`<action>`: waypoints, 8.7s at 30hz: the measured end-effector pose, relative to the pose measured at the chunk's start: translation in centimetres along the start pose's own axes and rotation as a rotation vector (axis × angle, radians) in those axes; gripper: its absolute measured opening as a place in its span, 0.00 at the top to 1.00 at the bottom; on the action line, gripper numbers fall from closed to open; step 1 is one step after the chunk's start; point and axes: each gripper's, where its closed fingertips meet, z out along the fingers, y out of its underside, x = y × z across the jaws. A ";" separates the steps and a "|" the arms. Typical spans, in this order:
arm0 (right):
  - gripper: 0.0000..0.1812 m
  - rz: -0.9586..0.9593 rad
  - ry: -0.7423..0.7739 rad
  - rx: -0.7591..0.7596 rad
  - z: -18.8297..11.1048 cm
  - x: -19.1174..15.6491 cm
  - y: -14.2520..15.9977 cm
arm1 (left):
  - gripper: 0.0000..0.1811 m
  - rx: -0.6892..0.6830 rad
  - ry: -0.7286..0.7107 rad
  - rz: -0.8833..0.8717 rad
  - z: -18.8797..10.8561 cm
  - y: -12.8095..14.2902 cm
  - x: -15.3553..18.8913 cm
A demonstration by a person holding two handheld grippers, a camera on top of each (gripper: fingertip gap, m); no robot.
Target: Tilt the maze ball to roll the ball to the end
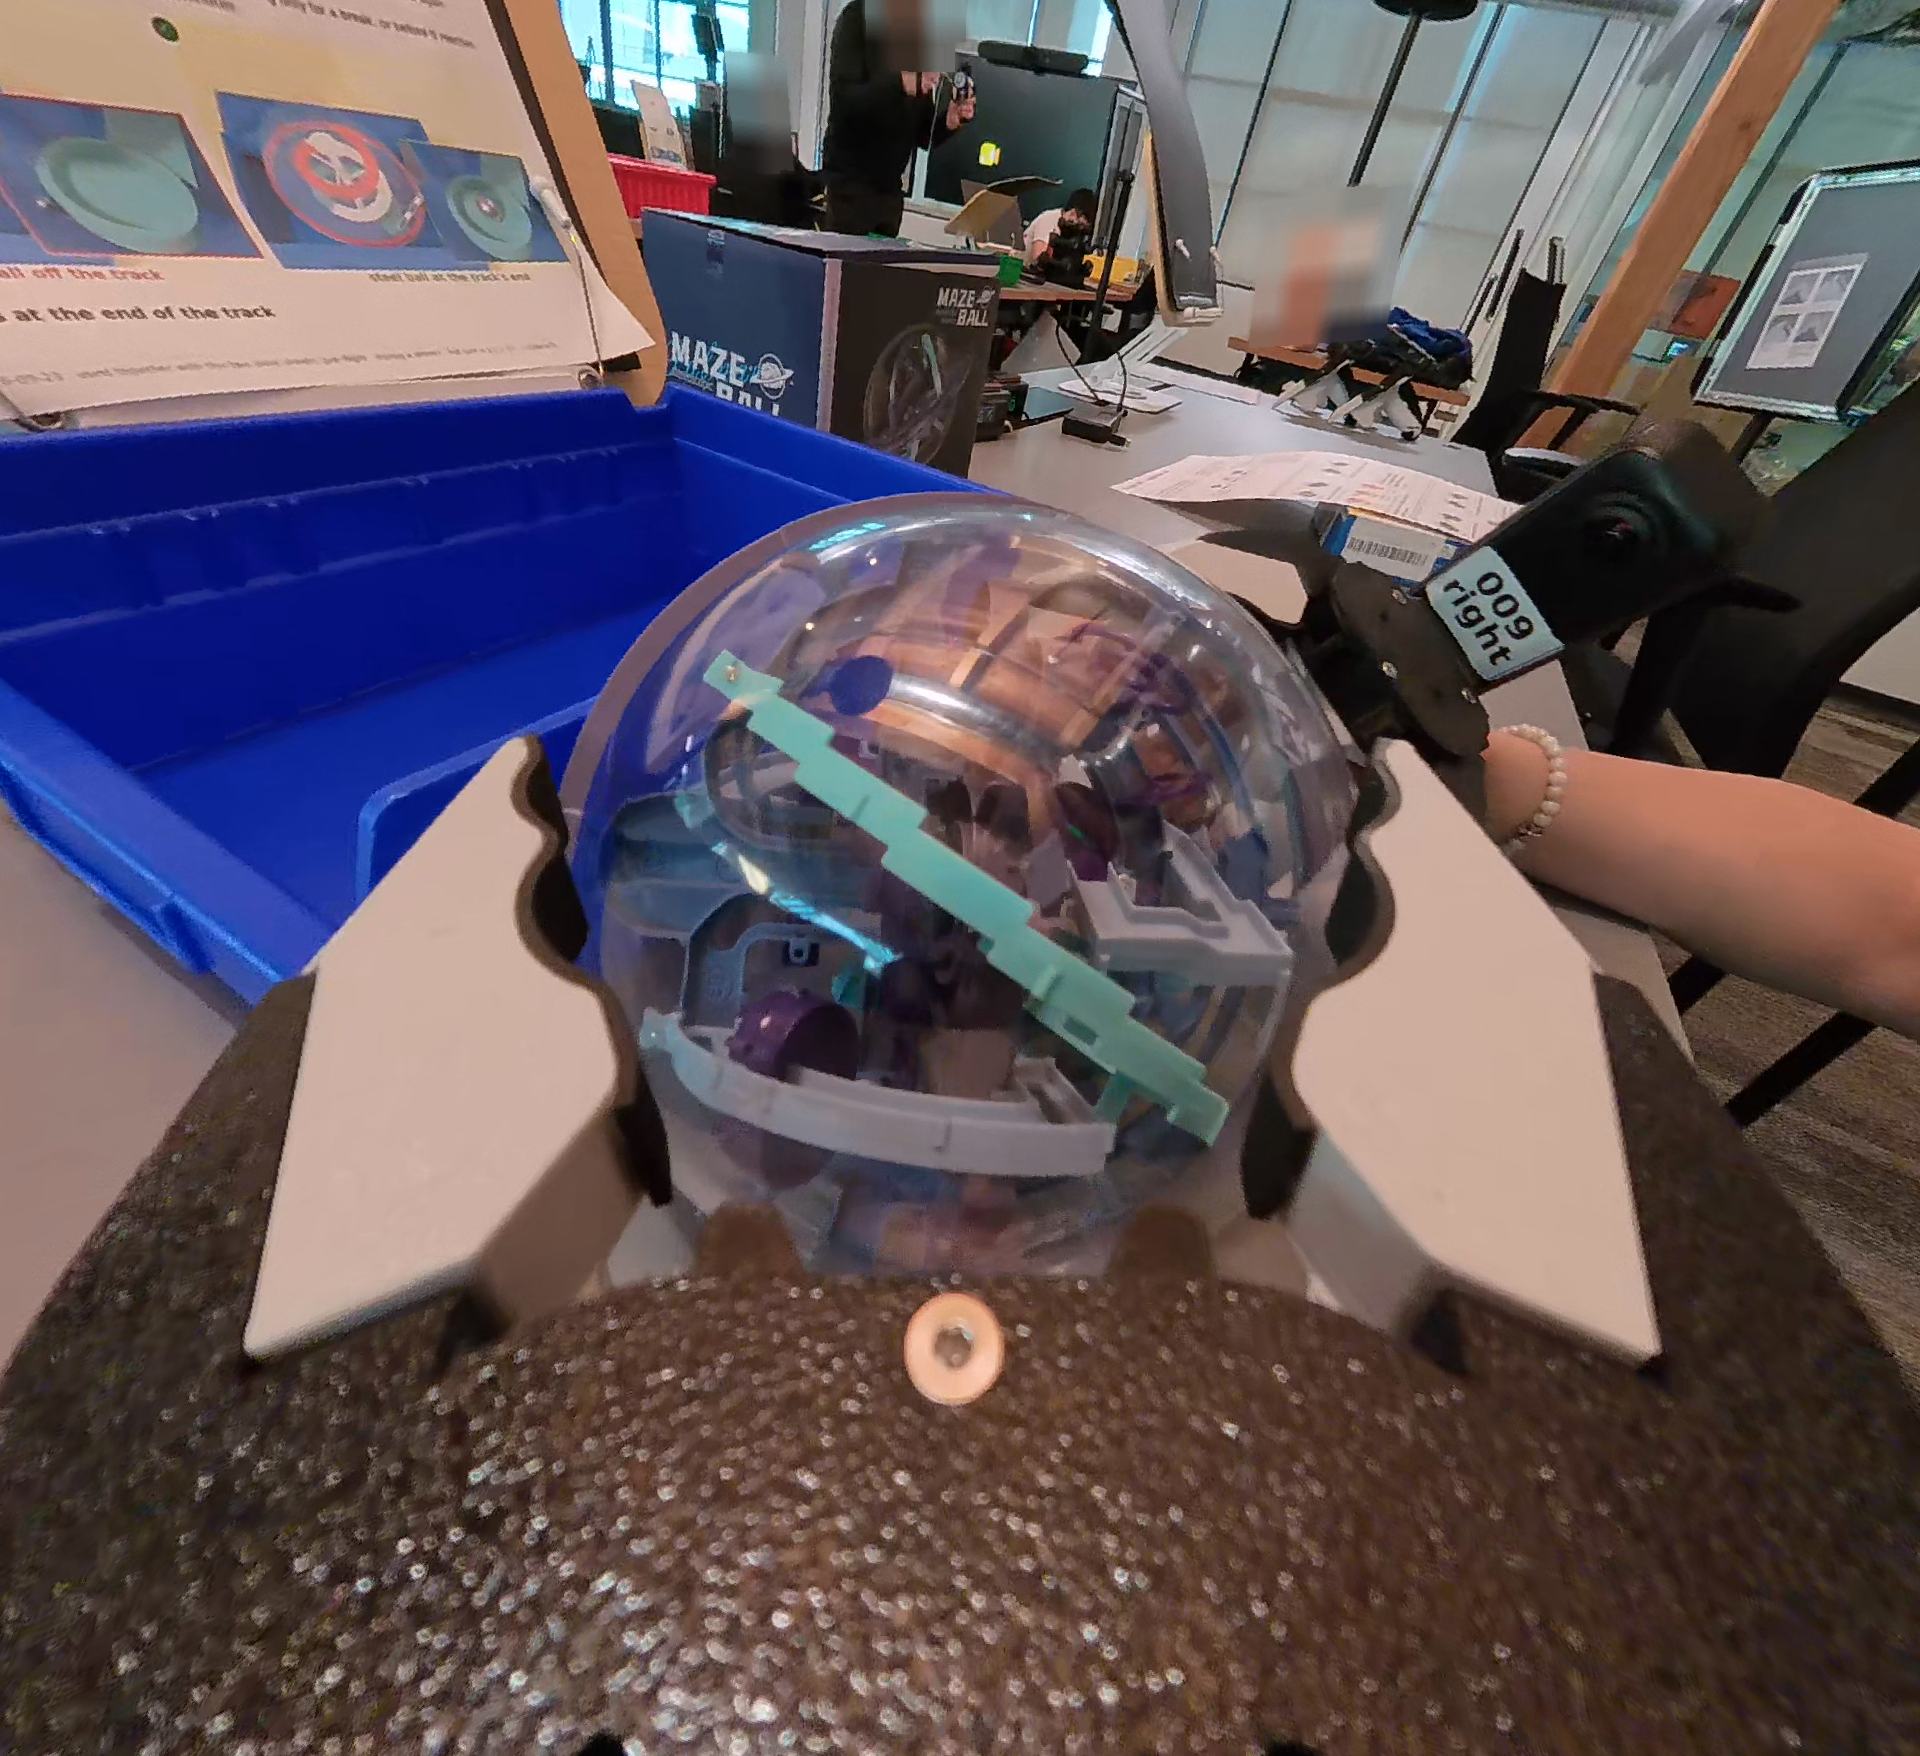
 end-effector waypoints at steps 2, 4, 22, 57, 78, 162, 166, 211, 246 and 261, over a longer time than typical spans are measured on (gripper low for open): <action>0.32 -0.011 0.001 -0.012 0.1 0.0 0.2 | 0.20 -0.016 -0.002 -0.019 0.1 0.3 -0.1; 0.33 -0.023 0.003 -0.024 0.1 0.0 0.4 | 0.19 -0.023 0.003 -0.046 0.2 0.5 -0.1; 0.38 -0.099 0.017 -0.105 0.6 -0.5 1.0 | 0.19 -0.104 0.061 -0.229 -0.6 0.7 -0.5; 0.31 -0.402 0.123 -0.037 2.5 -2.2 -1.2 | 0.21 -0.150 0.135 -0.219 -1.4 0.6 -0.3; 0.26 -0.343 0.093 0.033 3.4 -3.4 -2.6 | 0.19 -0.240 0.121 -0.320 -1.8 1.2 0.5; 0.20 -0.140 0.157 -0.072 3.7 -1.7 -1.2 | 0.13 -0.657 0.329 0.087 2.2 0.9 2.2; 0.20 -0.175 0.181 -0.080 3.8 -1.6 -1.1 | 0.18 -0.438 0.277 0.094 2.1 -2.0 0.9; 0.28 0.183 -0.261 -0.060 1.0 1.3 -2.1 | 0.25 -0.232 -0.002 -0.173 -4.4 4.8 0.6; 0.28 0.517 -0.216 -0.098 1.8 0.5 0.8 | 0.24 -0.287 0.090 -0.177 -3.3 3.3 -0.8; 0.28 0.415 -0.149 -0.097 1.8 -0.6 0.3 | 0.24 -0.235 0.141 -0.078 -4.1 3.4 -0.2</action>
